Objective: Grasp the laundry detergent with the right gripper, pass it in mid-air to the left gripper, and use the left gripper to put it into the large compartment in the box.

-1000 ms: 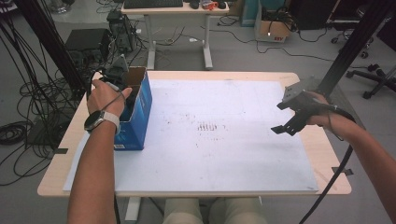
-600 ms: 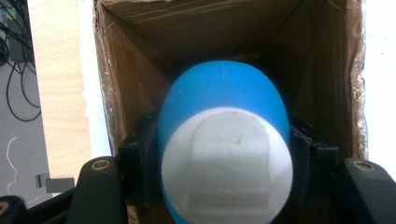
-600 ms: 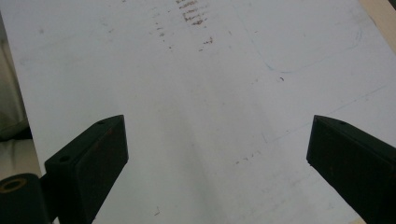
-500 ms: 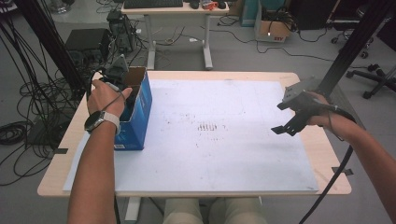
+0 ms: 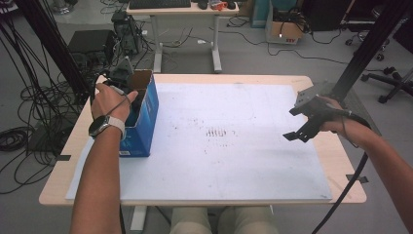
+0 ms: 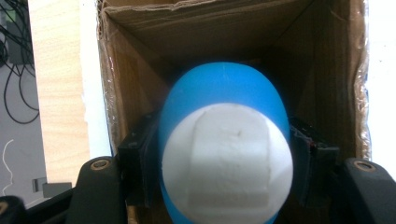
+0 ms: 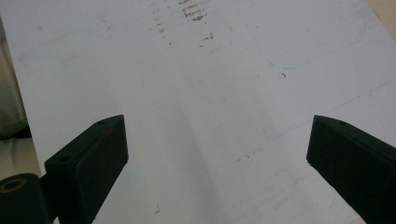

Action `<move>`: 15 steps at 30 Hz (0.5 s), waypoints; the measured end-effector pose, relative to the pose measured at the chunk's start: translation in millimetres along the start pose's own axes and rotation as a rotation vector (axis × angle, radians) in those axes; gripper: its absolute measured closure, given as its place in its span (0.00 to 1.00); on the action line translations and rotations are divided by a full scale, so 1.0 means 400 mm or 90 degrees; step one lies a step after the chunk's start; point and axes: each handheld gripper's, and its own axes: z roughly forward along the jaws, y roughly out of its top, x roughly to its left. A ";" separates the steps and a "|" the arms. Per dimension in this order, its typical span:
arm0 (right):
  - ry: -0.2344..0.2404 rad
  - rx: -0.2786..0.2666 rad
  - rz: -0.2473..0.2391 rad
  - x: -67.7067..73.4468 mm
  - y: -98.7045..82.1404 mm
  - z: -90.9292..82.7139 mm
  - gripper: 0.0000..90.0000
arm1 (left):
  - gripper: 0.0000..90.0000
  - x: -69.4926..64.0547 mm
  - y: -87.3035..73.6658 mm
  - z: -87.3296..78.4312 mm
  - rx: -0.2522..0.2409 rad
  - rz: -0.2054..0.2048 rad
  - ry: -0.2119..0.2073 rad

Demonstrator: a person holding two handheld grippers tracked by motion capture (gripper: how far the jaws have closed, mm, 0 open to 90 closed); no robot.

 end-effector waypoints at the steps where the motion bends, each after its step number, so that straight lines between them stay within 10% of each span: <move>1: 0.001 0.008 -0.003 -0.001 0.001 -0.001 0.06 | 0.39 -0.002 0.001 0.001 -0.001 -0.001 0.003; 15: 0.001 0.002 0.002 0.001 0.003 0.001 0.06 | 0.26 0.006 0.001 -0.014 -0.021 -0.006 -0.020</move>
